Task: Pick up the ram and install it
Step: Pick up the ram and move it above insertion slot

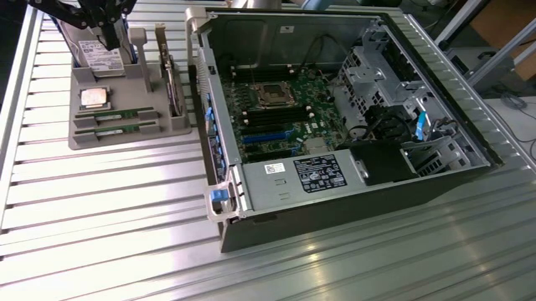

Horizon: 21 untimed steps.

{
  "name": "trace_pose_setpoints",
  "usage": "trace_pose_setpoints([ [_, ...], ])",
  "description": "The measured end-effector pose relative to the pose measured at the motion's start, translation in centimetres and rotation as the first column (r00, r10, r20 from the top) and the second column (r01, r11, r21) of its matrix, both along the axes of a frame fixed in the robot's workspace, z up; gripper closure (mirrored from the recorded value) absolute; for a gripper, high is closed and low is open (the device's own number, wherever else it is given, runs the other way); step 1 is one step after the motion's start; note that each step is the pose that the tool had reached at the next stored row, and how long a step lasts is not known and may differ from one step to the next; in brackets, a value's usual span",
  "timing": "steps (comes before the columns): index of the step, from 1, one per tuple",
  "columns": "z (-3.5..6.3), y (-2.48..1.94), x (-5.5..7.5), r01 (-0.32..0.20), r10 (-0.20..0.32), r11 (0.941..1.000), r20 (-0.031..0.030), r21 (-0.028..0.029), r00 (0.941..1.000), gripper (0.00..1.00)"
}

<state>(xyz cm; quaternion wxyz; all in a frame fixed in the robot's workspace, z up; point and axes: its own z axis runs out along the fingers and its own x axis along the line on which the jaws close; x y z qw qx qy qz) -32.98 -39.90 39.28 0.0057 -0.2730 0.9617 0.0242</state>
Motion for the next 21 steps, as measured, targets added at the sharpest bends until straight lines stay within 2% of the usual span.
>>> trace_pose_setpoints([
  [7, 0.0, 0.0, 0.0, -0.1, 0.1, 0.995, -0.0001, -0.0008, 0.995, 0.9],
  [9, 0.0, 0.0, 0.0, -0.151, 0.151, 0.9886, 0.0, -0.0008, 0.9886, 0.9],
  [12, 0.0, 0.0, 0.0, -0.2, 0.2, 0.9797, -0.0001, -0.0009, 0.9797, 0.9],
  [15, 0.0, 0.0, 0.0, -0.257, 0.257, 0.9664, 0.0, -0.0009, 0.9664, 0.9],
  [17, 0.0, 0.0, 0.0, -0.297, 0.297, 0.9549, -0.0001, -0.0009, 0.9549, 0.9],
  [21, -0.01, 0.0, 0.0, -0.374, 0.374, 0.9273, -0.0001, -0.0009, 0.9273, 0.9],
])
